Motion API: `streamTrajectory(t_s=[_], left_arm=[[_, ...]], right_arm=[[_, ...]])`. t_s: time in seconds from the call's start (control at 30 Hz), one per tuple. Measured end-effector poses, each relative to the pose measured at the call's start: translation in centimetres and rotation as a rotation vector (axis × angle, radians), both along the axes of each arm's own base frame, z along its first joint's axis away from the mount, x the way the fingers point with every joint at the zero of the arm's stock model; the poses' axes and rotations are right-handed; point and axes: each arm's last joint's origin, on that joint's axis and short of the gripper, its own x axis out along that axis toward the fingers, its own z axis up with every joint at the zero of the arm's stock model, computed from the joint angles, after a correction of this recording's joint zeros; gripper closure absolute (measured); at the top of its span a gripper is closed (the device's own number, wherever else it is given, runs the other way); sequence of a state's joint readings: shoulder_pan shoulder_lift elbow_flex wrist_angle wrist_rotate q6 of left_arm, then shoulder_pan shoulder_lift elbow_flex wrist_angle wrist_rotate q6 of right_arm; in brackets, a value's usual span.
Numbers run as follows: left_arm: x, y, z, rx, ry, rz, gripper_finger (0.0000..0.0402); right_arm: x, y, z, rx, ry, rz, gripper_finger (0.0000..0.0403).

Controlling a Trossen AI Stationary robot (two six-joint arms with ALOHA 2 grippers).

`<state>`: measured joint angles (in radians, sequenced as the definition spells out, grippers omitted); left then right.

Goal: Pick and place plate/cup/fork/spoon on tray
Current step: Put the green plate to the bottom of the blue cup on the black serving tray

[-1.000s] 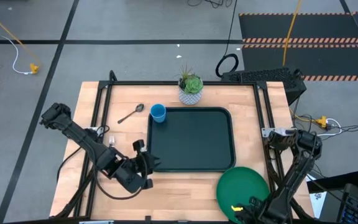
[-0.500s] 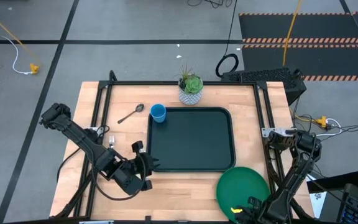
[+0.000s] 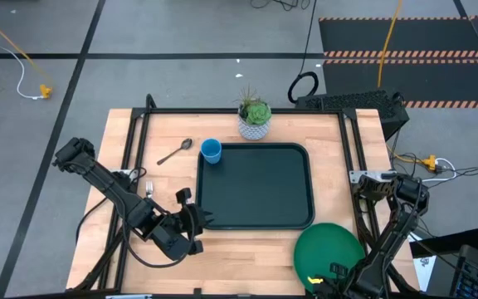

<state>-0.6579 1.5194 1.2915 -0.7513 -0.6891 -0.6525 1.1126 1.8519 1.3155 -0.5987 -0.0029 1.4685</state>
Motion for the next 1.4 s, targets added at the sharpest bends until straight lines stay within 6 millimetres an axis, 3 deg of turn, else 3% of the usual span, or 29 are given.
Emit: streamTrajectory(t_s=[0.37, 0.7, 0.83, 1.07, 1.2, 1.4], left_arm=[[0.0, 0.0, 0.0, 0.002, 0.000, -0.001, 0.0321], [0.7, -0.8, 0.7, 0.033, -0.084, -0.086, 0.0321], [2.5, -3.1, 0.4, 0.119, -0.181, -0.266, 0.0320], [6.8, -6.3, -2.7, 0.202, -0.314, -0.638, 0.0313], [9.2, -6.6, -5.0, 0.202, -0.351, -0.744, 0.0263], [13.3, -6.6, -7.8, 0.267, -0.316, -0.760, 0.0182]], right_arm=[[0.1, 0.1, 0.3, 0.023, -0.009, -0.005, 0.0402], [0.1, -0.5, 2.6, 0.086, -0.048, 0.003, 0.0403], [0.6, -0.9, 2.8, 0.086, -0.056, 0.018, 0.0403], [1.3, -1.3, 2.7, 0.093, -0.034, 0.038, 0.0403], [1.5, -1.4, 2.8, 0.098, -0.032, 0.040, 0.0403], [1.6, -1.5, 2.9, 0.097, -0.042, 0.054, 0.0403]])
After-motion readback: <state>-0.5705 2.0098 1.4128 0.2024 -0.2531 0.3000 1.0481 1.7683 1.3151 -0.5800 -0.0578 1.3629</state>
